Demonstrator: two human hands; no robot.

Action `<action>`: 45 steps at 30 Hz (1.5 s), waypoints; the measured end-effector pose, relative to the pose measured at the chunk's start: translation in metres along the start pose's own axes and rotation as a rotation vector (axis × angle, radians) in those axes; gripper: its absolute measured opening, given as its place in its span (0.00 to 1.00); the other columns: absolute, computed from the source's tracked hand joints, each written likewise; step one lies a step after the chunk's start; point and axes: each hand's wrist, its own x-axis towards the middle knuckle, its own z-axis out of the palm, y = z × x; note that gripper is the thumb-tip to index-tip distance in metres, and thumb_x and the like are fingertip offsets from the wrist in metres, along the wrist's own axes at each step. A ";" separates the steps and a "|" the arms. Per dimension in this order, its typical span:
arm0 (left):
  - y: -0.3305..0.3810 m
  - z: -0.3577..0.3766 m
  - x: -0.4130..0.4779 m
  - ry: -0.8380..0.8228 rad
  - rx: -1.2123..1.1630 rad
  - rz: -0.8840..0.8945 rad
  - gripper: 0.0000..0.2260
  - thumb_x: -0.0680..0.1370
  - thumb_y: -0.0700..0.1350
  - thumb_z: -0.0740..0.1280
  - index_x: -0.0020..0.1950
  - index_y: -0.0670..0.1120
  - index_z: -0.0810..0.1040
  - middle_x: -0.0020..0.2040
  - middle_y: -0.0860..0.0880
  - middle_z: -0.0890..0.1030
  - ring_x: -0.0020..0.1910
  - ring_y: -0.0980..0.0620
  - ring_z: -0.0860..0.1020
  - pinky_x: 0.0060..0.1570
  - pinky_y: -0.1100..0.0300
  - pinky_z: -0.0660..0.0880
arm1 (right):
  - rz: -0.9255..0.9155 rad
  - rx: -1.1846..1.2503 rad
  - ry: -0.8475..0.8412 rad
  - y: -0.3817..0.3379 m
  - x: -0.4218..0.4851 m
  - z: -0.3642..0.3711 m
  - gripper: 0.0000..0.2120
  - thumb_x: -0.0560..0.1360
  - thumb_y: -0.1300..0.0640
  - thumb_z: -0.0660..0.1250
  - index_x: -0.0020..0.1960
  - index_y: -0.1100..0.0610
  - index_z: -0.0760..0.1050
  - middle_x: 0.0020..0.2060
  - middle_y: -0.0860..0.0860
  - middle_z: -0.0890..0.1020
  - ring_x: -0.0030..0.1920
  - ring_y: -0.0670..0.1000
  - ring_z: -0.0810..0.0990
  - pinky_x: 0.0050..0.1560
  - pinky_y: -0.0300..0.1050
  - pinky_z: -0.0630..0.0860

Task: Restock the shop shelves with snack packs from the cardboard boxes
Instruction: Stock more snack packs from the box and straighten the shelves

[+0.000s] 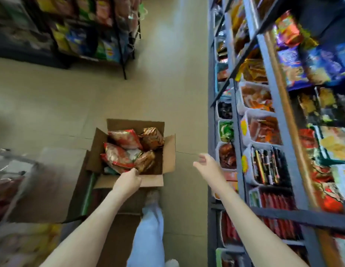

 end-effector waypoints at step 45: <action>0.017 -0.087 0.157 0.031 -1.262 0.009 0.36 0.67 0.53 0.74 0.73 0.50 0.67 0.64 0.48 0.79 0.62 0.48 0.77 0.62 0.48 0.73 | 0.257 0.636 -0.495 -0.118 0.223 0.061 0.23 0.74 0.38 0.59 0.57 0.53 0.76 0.48 0.51 0.85 0.45 0.48 0.84 0.48 0.47 0.79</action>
